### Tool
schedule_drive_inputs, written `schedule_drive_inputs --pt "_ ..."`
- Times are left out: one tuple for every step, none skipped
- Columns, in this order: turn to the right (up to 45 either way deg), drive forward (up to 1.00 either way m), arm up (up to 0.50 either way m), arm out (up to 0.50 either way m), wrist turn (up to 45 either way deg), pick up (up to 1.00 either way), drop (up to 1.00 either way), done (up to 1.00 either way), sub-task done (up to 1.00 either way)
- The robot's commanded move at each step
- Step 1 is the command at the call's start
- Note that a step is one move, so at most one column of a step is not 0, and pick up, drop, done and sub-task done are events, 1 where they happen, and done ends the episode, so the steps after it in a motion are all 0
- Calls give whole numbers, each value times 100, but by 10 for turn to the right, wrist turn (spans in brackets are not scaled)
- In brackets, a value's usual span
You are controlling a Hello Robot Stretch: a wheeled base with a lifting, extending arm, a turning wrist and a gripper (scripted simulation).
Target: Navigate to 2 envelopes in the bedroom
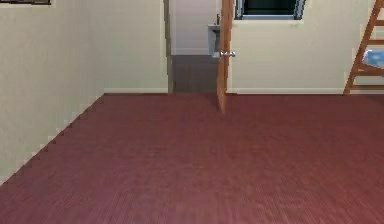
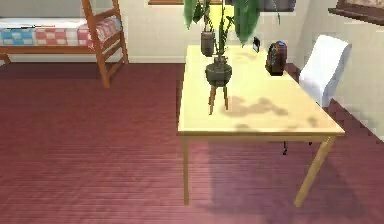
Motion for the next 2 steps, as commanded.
schedule_drive_inputs --pt "450 0 0 0 0 0 0 0 0" --pt "60 0 0 0 0 0 0 0 0"
